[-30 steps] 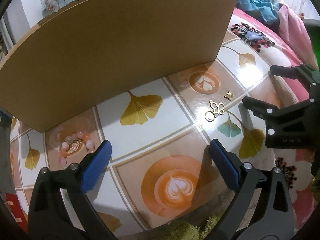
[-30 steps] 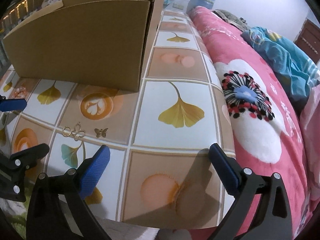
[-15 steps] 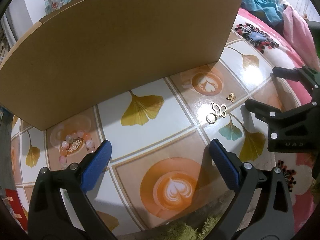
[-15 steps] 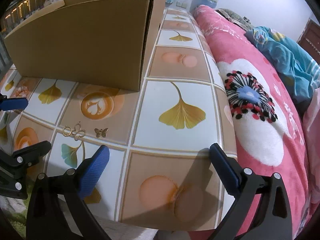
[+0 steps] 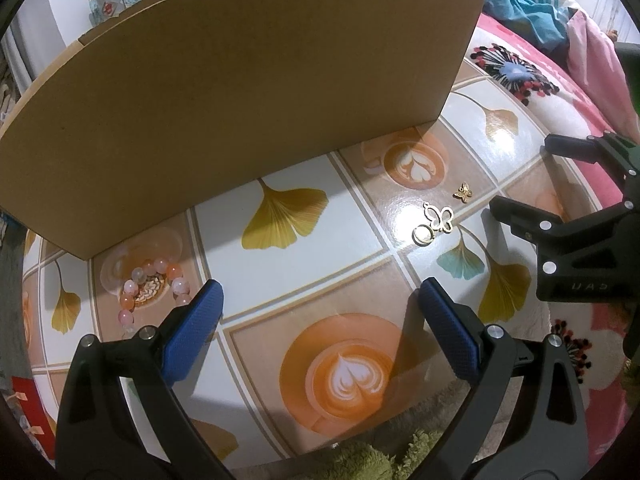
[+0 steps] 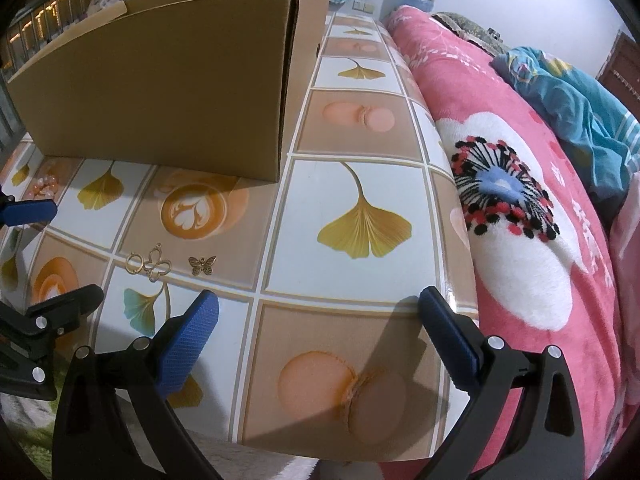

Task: Organize jewelry
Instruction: 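Move both tools back to the gold charms and pale bead bracelet on the table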

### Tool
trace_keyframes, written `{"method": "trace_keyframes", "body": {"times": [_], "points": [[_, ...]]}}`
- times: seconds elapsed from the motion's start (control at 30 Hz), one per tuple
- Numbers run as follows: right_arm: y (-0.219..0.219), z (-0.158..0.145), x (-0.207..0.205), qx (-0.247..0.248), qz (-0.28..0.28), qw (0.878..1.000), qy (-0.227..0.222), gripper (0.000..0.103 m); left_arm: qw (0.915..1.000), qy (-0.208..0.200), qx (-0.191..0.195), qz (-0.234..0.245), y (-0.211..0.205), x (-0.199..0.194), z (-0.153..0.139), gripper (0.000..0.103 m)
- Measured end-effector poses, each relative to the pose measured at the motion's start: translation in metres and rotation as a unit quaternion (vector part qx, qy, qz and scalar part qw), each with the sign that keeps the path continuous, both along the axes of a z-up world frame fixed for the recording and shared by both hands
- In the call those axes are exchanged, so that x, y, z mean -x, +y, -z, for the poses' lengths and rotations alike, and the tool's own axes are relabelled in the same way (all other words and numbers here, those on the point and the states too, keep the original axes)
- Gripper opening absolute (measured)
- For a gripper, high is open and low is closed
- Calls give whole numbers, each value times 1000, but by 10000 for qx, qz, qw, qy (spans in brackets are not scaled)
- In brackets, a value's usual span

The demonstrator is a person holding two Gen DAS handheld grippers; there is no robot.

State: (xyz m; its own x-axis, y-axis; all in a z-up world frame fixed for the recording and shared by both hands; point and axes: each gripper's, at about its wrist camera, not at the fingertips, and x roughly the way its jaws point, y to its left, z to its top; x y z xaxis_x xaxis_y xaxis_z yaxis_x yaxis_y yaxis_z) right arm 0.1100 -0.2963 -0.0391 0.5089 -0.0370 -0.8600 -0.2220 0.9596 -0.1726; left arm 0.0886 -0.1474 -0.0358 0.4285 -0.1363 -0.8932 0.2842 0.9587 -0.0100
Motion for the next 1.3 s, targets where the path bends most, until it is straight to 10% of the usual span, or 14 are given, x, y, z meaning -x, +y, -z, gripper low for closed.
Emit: {"method": "trace_keyframes", "body": {"times": [1.3], "points": [[-3, 2, 0, -239, -58, 9995, -185, 97, 9992, -153, 117, 344, -2, 2, -4, 96]]}}
